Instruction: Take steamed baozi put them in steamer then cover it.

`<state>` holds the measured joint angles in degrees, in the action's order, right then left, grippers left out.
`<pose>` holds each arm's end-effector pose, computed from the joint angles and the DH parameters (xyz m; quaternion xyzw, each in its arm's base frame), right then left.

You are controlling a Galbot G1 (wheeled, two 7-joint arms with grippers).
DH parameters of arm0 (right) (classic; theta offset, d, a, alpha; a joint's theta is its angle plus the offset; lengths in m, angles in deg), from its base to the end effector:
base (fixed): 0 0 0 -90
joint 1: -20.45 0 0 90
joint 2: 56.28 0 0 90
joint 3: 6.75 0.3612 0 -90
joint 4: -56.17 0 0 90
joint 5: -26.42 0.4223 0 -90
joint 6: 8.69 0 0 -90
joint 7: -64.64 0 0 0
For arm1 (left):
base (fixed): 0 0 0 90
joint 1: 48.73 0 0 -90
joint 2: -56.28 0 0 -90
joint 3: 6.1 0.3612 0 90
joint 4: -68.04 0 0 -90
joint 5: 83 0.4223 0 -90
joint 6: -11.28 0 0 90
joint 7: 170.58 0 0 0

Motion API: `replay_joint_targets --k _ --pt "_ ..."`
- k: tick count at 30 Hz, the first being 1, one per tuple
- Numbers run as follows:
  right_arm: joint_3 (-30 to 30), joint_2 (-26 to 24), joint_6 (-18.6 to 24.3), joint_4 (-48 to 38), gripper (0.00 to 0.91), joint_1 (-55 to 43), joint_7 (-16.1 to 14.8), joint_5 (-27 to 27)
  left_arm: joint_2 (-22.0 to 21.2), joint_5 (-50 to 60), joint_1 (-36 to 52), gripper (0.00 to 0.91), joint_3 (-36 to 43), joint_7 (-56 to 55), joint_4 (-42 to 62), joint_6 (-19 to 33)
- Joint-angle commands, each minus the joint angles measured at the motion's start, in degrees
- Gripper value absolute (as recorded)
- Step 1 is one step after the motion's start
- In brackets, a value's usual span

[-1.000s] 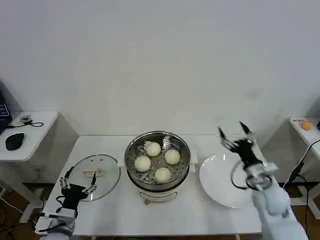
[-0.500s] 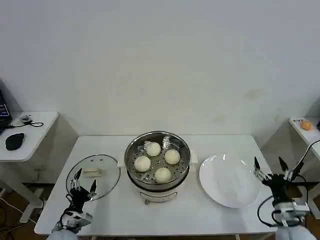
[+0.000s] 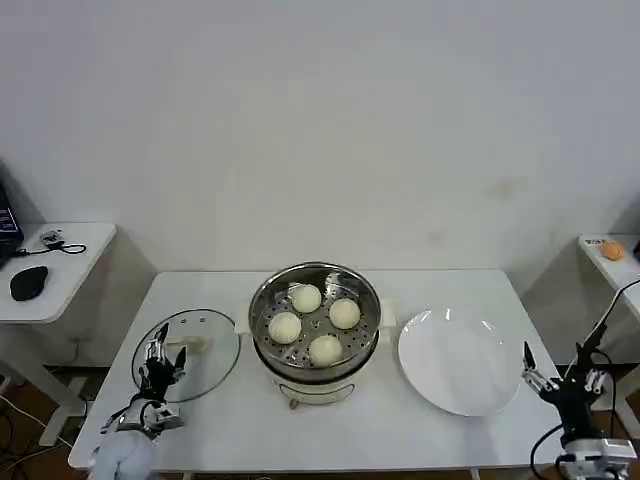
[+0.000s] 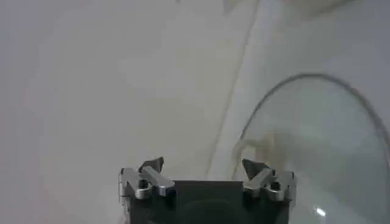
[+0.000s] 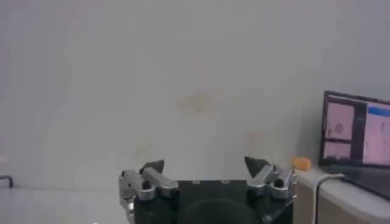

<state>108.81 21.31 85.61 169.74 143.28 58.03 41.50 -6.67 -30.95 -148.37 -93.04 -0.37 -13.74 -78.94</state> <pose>0.2110 -0.2044 -0.3170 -0.0901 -0.9932 0.0736 0.0023 0.3469 0.1718 -0.4501 -0.0285 -0.7645 -0.6396 0.0756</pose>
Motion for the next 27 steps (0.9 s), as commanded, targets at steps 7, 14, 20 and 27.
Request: replay_joint_targets --k 7,14,20,27 --pt "-1.81 0.30 -0.54 -1.67 0.907 1.11 -0.02 -0.02 1.26 3.61 7.69 0.907 2.93 -1.15 9.07 0.54" --pt "-2.79 0.47 0.10 -3.81 0.907 -0.38 0.14 -0.96 0.36 4.09 8.41 0.907 3.22 -1.52 9.51 0.39" --pt "-3.85 1.05 -0.14 -4.11 0.907 -0.65 -0.13 -1.38 -0.02 3.86 9.65 0.000 4.12 -1.82 11.24 0.37" --pt "-6.30 1.29 -0.99 -5.13 0.907 -2.02 -0.08 -2.25 0.07 3.95 10.05 0.000 4.72 -1.27 11.48 0.79"
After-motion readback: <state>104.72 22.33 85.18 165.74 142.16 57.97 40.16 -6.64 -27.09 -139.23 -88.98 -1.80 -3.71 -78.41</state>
